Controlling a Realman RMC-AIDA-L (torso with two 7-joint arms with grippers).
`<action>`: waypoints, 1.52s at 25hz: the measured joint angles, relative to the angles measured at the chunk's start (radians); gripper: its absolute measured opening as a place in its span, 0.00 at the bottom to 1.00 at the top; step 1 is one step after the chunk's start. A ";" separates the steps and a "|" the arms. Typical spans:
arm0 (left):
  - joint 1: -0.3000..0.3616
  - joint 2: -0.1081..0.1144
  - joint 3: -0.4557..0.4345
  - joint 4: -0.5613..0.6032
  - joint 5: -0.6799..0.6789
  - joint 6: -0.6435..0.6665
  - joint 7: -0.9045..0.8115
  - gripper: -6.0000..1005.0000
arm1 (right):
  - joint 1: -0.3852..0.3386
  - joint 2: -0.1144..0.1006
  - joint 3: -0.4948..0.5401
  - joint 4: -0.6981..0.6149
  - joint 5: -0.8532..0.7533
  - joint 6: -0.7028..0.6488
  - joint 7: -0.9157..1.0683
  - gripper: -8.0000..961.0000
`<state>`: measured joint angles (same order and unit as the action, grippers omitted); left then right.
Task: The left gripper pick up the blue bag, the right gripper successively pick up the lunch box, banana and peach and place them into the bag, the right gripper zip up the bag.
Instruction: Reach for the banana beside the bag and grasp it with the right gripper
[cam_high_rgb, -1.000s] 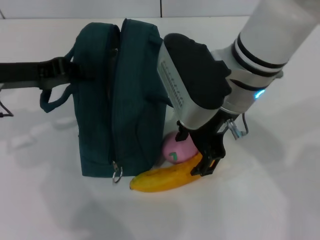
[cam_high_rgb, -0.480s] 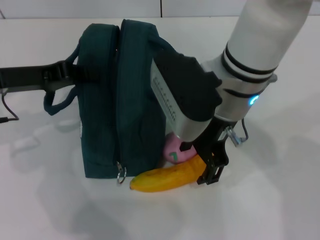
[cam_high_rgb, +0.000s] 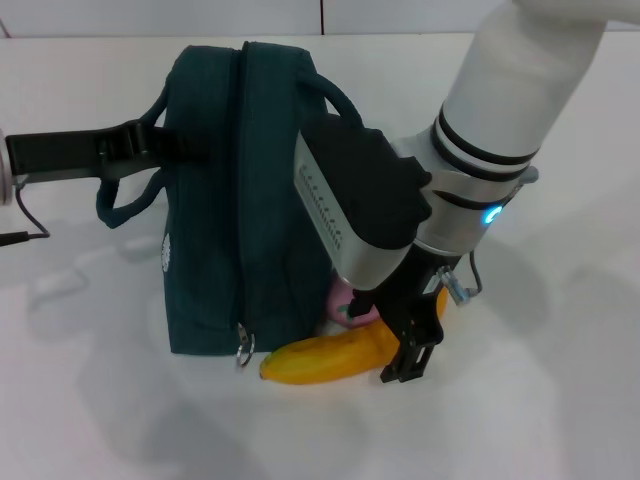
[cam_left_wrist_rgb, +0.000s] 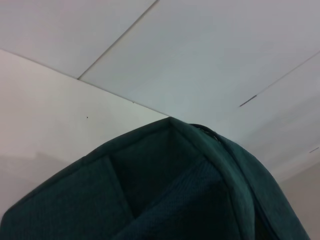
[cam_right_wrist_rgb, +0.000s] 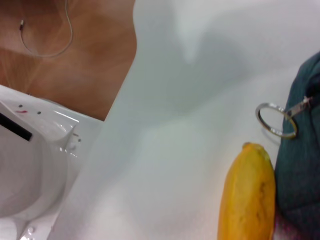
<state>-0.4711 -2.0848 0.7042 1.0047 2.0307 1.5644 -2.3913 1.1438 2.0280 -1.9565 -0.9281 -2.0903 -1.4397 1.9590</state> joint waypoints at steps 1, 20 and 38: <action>-0.001 0.000 -0.001 0.000 0.000 0.000 0.000 0.04 | 0.005 0.000 -0.003 0.009 0.008 0.006 -0.004 0.81; -0.033 0.001 0.003 -0.016 0.000 -0.030 -0.002 0.04 | 0.032 0.000 -0.028 0.062 0.080 0.060 -0.077 0.81; -0.040 0.003 0.002 -0.028 0.002 -0.041 -0.002 0.04 | 0.042 0.000 -0.082 0.150 0.182 0.109 -0.136 0.81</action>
<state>-0.5108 -2.0817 0.7066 0.9771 2.0332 1.5229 -2.3935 1.1860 2.0279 -2.0386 -0.7782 -1.9083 -1.3312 1.8232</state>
